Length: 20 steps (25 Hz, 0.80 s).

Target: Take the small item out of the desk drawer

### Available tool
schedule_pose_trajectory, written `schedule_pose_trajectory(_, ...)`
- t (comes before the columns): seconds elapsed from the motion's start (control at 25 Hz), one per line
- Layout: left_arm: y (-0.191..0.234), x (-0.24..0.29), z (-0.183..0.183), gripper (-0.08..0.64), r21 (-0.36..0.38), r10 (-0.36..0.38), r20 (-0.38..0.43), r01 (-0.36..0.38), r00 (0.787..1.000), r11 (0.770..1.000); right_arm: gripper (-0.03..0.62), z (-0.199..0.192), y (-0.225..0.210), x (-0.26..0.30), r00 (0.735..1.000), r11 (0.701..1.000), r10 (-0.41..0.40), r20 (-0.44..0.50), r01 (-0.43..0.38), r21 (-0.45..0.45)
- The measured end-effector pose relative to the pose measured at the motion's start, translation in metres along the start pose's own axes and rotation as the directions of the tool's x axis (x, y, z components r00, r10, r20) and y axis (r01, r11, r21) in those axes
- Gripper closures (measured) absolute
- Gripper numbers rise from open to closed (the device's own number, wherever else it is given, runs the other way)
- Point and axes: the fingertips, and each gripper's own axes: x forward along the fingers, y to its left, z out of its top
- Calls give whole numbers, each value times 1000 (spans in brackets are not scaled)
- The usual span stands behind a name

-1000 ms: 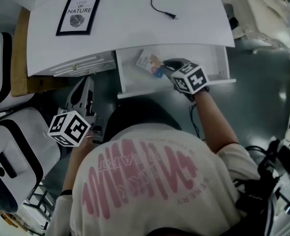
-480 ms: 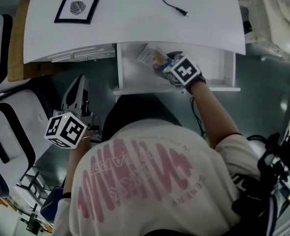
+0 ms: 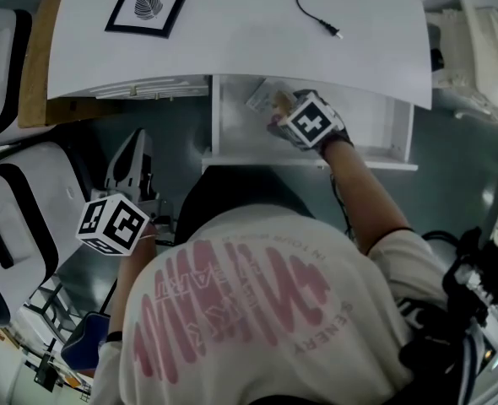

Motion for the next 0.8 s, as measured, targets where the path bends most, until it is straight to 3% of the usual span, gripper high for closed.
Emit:
schedule_pose_trajectory(0.32,6,0,-1,532,-10,5,-1,-5,1000,1000,140,-4,0,13,1000,1000,-6,-17,7,31)
schedule_pose_trajectory(0.48,5,1,3,532,-7,0,4,0,1000,1000,141,-1,3,13,1000,1000,-18,-18,19,11)
schedule_pose_trajectory(0.64,4,4,3,532,-7,-6,1,6,1000,1000,141,-10,4,18,996,999,-47,-80,44,-30)
schedule_pose_trajectory(0.8,6,6,1,532,-5,-5,4,5,1000,1000,143,-8,-1,21,994,997,-75,-74,74,-4)
